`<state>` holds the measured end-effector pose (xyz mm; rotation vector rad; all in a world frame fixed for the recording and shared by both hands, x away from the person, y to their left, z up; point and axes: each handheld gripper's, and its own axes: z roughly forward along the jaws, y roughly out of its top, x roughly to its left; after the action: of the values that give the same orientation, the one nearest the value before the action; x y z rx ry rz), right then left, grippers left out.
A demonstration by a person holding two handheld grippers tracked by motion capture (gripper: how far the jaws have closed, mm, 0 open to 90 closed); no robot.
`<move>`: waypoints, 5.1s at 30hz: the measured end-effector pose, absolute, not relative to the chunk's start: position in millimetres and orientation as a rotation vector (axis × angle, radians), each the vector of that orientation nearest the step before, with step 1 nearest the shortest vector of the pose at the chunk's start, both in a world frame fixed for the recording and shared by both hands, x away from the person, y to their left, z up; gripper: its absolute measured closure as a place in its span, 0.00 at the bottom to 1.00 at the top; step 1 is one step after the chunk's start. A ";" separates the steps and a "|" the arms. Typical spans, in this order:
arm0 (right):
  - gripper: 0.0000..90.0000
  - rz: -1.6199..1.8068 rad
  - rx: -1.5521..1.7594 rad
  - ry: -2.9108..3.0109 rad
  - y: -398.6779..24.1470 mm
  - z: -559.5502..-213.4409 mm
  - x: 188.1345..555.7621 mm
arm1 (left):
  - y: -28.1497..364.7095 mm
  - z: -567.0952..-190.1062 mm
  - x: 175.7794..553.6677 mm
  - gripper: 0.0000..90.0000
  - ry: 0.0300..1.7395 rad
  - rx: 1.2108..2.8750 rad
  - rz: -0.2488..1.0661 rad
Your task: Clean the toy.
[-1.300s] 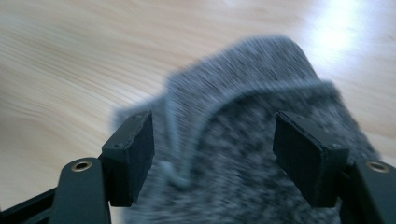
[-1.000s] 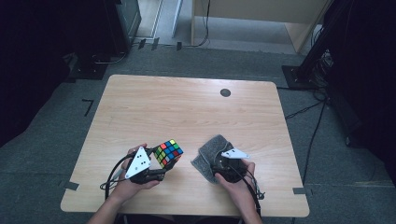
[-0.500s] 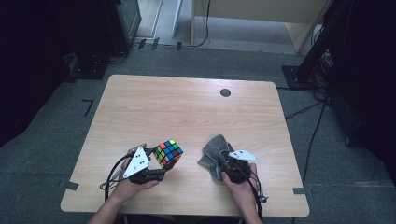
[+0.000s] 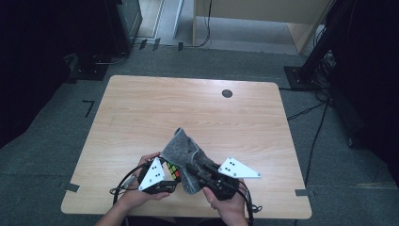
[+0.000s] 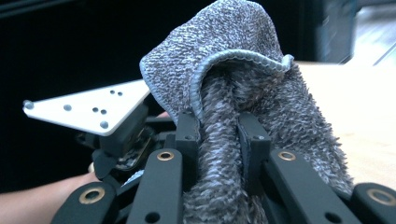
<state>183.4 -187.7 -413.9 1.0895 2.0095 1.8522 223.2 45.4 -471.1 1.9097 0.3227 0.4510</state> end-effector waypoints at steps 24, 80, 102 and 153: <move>0.81 1.697 1.353 1.935 -211.1 -436.0 201.7 | 52.0 -464.0 225.0 0.38 0.328 1.912 0.453; 0.84 1.664 1.177 1.938 -193.0 -422.9 186.4 | 53.0 -457.4 224.9 0.38 0.319 1.896 0.384; 0.83 1.713 1.304 1.895 -212.2 -429.0 197.9 | 64.5 -452.8 232.8 0.38 0.365 1.793 0.290; 0.81 1.776 0.946 2.257 -197.9 -459.5 204.9 | 95.8 -447.3 251.9 0.38 0.504 1.670 0.212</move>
<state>204.9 -197.9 -459.5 0.9464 2.2570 1.7759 251.9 95.8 -447.3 1.6697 0.5043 0.2125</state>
